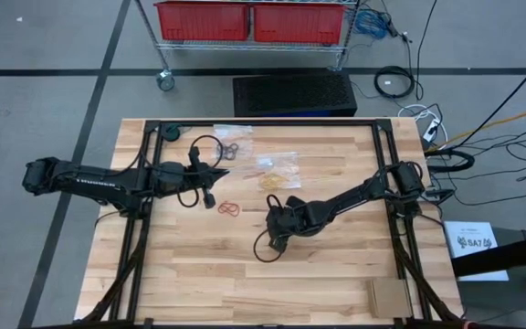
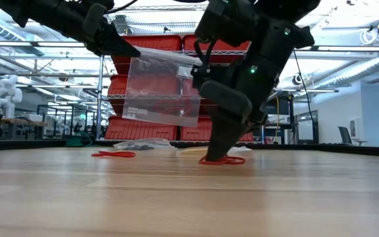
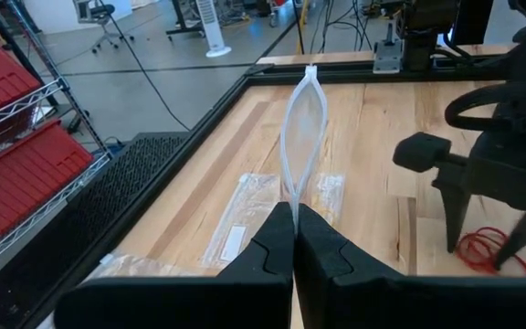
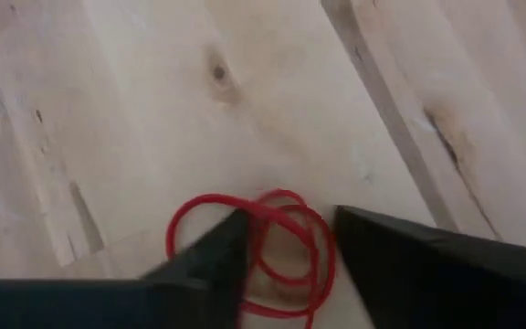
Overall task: Sort rubber bands
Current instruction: Put the red rubber band into the transparent zip bag
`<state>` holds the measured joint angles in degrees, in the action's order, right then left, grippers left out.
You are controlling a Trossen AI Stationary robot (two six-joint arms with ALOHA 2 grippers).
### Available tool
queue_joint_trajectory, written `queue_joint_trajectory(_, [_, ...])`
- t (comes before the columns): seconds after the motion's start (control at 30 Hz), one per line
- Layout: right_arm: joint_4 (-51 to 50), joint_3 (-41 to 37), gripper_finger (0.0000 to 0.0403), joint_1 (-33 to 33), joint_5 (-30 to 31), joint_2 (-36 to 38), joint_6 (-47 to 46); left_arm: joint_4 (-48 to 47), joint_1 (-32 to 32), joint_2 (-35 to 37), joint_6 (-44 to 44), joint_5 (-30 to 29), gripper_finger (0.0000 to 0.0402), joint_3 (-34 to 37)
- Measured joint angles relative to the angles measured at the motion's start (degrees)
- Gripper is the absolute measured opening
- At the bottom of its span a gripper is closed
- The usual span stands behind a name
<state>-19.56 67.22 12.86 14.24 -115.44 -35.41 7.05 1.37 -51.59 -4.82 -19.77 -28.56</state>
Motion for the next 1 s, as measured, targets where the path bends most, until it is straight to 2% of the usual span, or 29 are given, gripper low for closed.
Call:
queue_joint_trajectory(0.1, [0.21,-0.01,0.0048,-0.09,0.02,-0.02,1.23,-0.01,-0.01,0.00,-0.02,0.00,0.0000,0.00])
queue_joint_trajectory(0.17, [0.34,-0.02,0.0014,-0.09,0.07,-0.04,2.11,-0.04,0.02,0.00,-0.02,0.00,0.0000,0.00])
queue_joint_trajectory(0.37, [0.05,-0.26,0.0003,-0.48,-0.53,2.41,5.41,-0.05,0.00,0.00,0.00,0.00,0.0000,0.00])
queue_joint_trajectory(0.57, [-0.53,-0.42,0.0001,-1.67,-0.36,10.42,10.69,-0.09,0.00,0.00,-0.01,0.00,0.0000,0.02])
queue_joint_trajectory(0.7, [1.81,-0.43,0.0001,-2.80,4.11,16.05,16.38,-0.07,0.02,-0.01,-0.01,0.00,0.0000,0.02])
queue_joint_trajectory(0.83, [8.75,-0.33,0.0000,-3.42,10.31,21.18,25.14,0.09,0.00,-0.01,-0.02,0.00,0.0000,0.02])
queue_joint_trajectory(0.9, [12.28,-0.33,0.0000,-3.78,13.67,22.32,30.81,0.15,0.00,-0.01,-0.01,0.00,0.0000,0.02])
queue_joint_trajectory(1.0, [18.07,-0.18,0.0000,-4.78,15.44,22.90,39.19,0.14,0.01,-0.02,-0.01,0.02,0.0000,0.02])
